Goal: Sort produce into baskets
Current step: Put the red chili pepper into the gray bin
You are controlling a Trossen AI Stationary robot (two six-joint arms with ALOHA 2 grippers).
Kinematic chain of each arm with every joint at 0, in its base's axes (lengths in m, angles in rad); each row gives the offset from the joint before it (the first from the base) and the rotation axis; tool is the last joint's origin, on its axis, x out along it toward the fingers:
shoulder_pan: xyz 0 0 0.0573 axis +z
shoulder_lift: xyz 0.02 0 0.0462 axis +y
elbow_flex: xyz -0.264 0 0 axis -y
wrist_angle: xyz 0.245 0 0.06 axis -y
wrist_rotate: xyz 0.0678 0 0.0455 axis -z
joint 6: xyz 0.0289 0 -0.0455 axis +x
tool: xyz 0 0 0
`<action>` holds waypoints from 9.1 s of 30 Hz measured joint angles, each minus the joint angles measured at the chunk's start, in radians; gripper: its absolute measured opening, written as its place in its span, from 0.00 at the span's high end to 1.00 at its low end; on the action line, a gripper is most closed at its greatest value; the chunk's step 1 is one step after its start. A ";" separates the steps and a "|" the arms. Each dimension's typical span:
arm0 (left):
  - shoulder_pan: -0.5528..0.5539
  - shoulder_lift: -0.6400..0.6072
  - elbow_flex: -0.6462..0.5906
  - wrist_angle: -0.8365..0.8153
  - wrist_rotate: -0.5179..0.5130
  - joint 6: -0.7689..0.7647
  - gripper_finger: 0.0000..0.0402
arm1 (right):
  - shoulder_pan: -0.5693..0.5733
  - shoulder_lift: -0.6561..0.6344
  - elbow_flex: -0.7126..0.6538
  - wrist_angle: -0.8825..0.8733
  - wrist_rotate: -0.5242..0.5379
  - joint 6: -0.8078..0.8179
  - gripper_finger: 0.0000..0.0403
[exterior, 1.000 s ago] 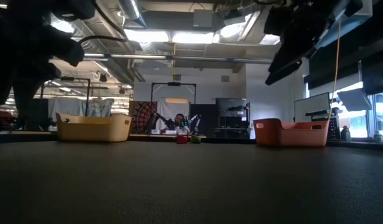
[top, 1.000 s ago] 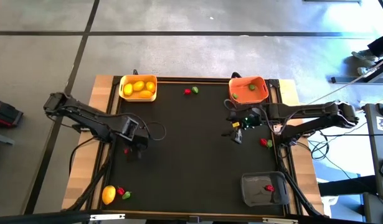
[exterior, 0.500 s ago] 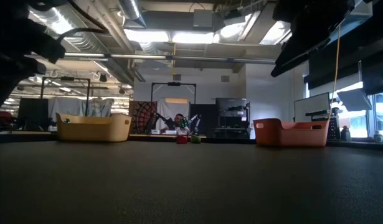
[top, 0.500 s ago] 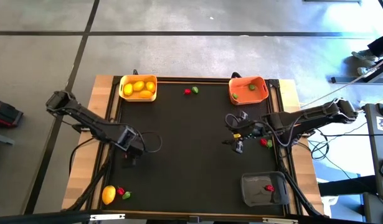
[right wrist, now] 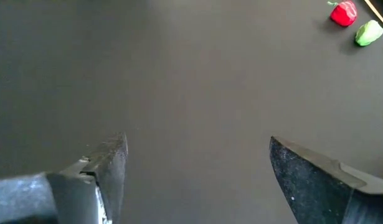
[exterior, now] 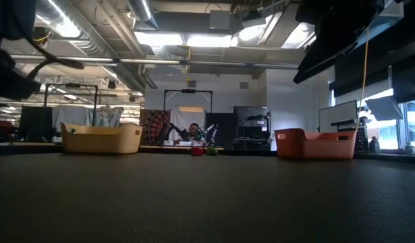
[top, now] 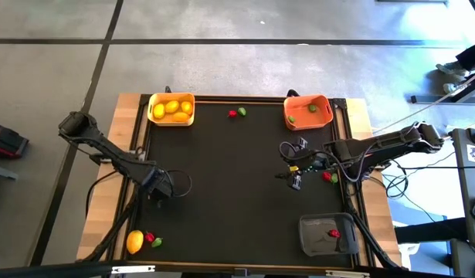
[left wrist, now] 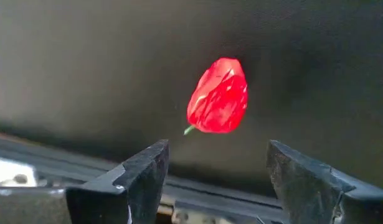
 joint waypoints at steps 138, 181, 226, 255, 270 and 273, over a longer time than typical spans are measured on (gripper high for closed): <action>0.422 0.049 0.304 0.987 -0.286 1.000 0.57 | 0.014 0.174 0.000 0.830 -0.029 -0.497 1.00; 0.454 0.048 0.303 0.893 -0.288 0.964 0.57 | 0.792 0.136 0.000 -0.076 -0.078 1.289 1.00; 0.462 0.049 0.303 0.892 -0.288 0.971 0.57 | 0.817 0.018 0.000 -0.184 -0.138 1.537 0.60; 0.467 0.049 0.303 0.887 -0.288 0.967 0.57 | 0.398 -0.056 0.001 -0.681 0.111 1.106 0.36; 0.467 0.049 0.303 0.885 -0.288 0.965 0.57 | 0.217 -0.052 0.001 -0.787 0.062 0.968 0.38; 0.467 0.049 0.303 0.885 -0.288 0.965 0.57 | 0.184 -0.052 0.001 -0.787 0.057 0.934 0.39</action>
